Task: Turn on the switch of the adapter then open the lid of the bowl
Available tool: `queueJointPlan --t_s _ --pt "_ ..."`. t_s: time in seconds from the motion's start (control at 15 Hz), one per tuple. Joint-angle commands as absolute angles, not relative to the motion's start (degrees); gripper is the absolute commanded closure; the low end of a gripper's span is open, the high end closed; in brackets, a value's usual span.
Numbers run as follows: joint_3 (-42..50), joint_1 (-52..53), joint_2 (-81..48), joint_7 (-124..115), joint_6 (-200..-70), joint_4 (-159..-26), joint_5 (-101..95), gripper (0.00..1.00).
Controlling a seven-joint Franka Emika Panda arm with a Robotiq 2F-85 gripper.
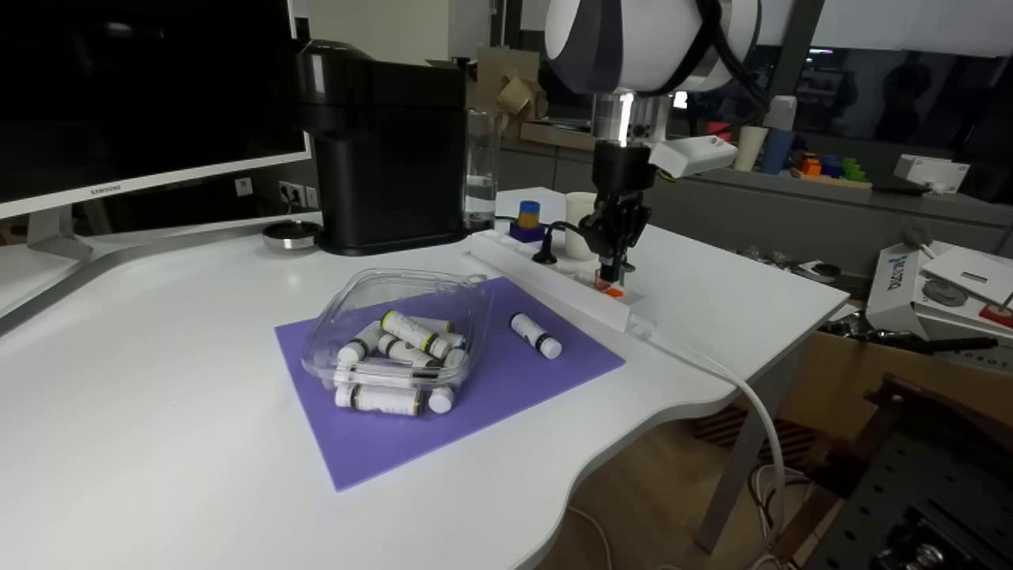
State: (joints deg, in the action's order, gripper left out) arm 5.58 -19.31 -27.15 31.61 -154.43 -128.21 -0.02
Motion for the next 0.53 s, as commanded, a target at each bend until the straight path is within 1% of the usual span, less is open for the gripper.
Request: queueJointPlan --t_s 0.0,0.47 --pt "4.4 -21.2 -28.8 31.9 -153.8 -125.9 -0.5 1.0" --pt "3.9 -22.6 -30.8 32.1 -153.1 -124.4 -0.5 1.0"
